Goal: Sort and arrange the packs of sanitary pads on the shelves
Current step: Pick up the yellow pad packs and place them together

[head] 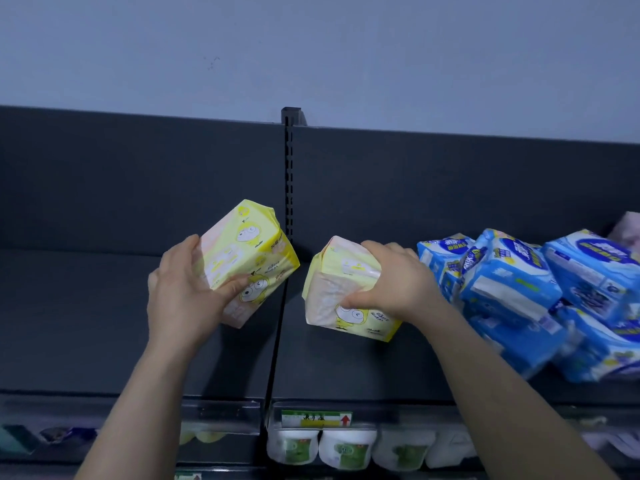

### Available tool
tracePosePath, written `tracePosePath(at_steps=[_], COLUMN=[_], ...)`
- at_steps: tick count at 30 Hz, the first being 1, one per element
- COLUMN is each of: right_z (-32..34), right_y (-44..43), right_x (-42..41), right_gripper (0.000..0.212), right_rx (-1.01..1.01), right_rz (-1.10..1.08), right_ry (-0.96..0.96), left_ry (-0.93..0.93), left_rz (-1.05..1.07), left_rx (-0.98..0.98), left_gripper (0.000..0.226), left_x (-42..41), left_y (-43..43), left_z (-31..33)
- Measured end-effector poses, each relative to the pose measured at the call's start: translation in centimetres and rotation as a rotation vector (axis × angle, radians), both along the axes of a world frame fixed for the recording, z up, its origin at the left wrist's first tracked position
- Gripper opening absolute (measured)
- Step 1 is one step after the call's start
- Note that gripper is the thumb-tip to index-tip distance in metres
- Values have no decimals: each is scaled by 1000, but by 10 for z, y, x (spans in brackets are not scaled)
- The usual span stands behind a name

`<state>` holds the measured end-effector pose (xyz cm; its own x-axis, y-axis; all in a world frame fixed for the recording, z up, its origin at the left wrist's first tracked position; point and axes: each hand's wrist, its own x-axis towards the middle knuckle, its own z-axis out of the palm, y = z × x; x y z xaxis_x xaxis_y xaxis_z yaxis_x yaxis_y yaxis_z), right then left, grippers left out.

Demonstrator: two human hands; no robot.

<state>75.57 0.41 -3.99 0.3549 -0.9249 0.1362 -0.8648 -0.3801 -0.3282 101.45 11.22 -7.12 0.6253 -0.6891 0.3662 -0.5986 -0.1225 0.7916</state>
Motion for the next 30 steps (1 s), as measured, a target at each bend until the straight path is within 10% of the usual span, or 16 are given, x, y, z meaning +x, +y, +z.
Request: tracePosePath(at_steps=[14,30], right_z=[21,16], right_y=[142,400], right_x=[-121,-394], right_gripper=[101,93], right_rx=[-101,-65], right_rz=[-88,-625], right_ry=[23,74], left_ry=[22,9], left_rz=[-334,-946], left_rx=[-8,-14], left_gripper=[92,97], left_x=[-94,-411], left_y=[35,148], left_z=[13,1])
